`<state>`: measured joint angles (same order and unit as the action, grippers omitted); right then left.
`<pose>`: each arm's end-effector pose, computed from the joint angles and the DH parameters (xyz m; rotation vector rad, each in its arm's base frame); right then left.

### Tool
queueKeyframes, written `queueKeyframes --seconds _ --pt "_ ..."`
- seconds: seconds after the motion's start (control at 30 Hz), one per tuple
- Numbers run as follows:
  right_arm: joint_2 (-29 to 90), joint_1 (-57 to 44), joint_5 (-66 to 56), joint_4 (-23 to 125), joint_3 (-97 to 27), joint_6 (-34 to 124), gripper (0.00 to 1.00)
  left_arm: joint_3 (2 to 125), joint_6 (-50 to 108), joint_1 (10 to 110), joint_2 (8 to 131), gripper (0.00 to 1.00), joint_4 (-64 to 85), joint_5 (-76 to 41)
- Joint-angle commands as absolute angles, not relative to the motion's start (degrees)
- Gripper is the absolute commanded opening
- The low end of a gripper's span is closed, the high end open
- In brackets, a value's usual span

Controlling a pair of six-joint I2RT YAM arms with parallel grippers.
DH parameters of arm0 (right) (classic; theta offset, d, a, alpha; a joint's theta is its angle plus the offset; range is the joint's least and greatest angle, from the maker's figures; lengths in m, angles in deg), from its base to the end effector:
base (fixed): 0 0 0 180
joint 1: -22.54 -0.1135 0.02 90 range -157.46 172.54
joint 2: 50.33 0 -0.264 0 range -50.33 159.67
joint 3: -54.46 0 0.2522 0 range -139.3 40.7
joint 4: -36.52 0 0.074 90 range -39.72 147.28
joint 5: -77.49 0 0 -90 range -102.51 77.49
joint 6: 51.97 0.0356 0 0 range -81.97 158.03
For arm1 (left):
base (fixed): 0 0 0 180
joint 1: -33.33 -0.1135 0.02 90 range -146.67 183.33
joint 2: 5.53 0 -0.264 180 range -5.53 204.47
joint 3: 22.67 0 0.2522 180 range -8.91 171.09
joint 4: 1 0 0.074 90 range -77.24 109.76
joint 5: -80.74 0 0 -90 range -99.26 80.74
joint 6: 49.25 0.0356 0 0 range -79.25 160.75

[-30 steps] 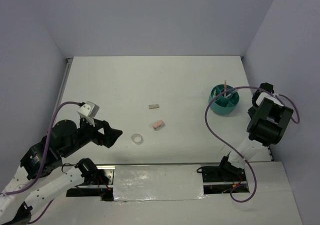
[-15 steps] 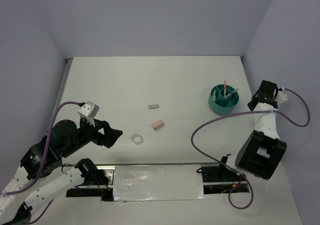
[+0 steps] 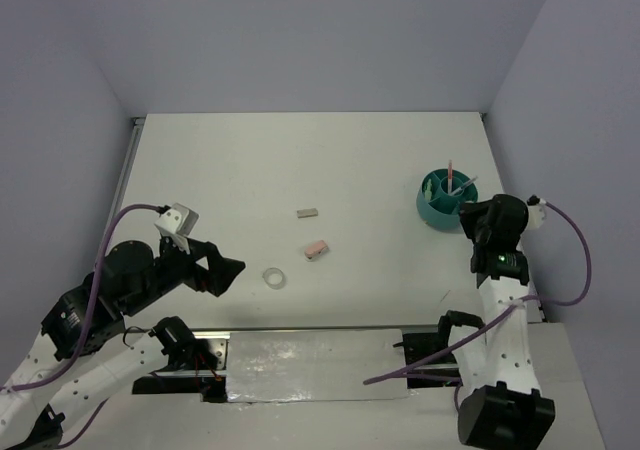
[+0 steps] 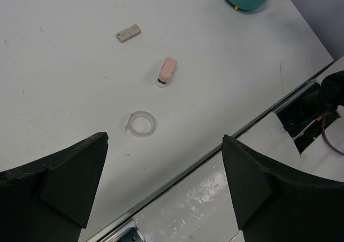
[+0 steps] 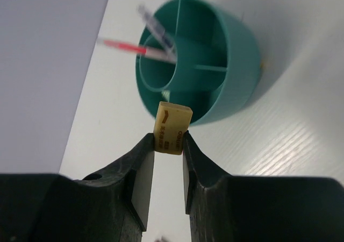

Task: Sort the stationery into containers
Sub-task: Place the stationery in the storage box.

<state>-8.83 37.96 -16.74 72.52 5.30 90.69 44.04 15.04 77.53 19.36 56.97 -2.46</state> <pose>0.1618 -0.0474 0.2701 1.2019 1.6974 0.3235 0.0556 -0.0482 0.3624 0.2232 1.9032 -0.7310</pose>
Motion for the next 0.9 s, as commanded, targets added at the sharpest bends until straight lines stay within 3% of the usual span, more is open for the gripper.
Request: queueKeyframes --seconds 0.0,0.67,0.87 --pt "-5.17 33.35 -18.66 67.25 5.11 98.57 0.0 43.91 14.74 77.8 18.21 0.99 53.63 -2.06" --pt "7.85 31.68 -21.04 58.28 6.25 103.77 0.07 43.3 14.82 77.8 16.36 0.99 53.02 -3.38" --pt "10.14 31.77 -20.86 57.4 5.72 103.33 0.25 43.21 14.82 77.8 16.09 0.99 53.02 -3.38"
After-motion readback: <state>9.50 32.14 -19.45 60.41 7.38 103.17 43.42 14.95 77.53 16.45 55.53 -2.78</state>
